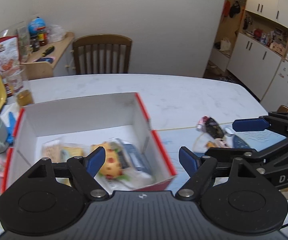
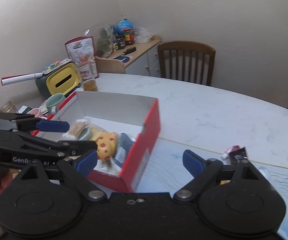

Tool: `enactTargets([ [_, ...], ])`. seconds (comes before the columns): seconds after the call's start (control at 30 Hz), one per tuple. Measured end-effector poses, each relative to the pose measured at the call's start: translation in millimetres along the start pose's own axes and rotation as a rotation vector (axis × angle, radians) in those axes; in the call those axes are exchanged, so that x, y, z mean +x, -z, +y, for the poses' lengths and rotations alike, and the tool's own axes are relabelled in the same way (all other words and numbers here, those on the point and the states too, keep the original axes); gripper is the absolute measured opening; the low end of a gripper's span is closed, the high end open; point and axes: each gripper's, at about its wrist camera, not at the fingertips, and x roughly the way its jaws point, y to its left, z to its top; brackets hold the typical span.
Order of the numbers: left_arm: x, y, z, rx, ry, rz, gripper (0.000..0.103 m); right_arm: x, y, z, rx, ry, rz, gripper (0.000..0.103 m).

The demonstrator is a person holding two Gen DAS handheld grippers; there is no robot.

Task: Organize objects
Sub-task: 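Move both open tools back over the remaining items on the table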

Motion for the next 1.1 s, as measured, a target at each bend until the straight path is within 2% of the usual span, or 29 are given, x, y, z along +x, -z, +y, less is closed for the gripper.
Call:
enactTargets([
  [0.23,14.1,-5.8,-35.8,0.002,0.030,0.001,0.081,-13.4,9.8,-39.3,0.028,0.036,-0.004,0.094],
  [0.43,29.4,-7.0,-69.6,0.038,0.047,0.006,0.088,-26.5,22.4,-80.2,0.047,0.074,-0.002,0.096],
  [0.57,40.7,-5.2,-94.2,0.074,0.073,0.004,0.101,-35.1,32.6,-110.6,0.055,0.110,0.007,0.096],
  [0.8,74.1,4.2,-130.5,0.103,0.119,0.032,0.102,-40.2,47.4,-160.1,0.102,0.142,0.040,0.096],
  [1.1,123.2,16.1,-167.2,0.143,0.129,0.084,0.102,-16.6,64.0,-208.5,0.159,0.177,0.097,0.096],
])
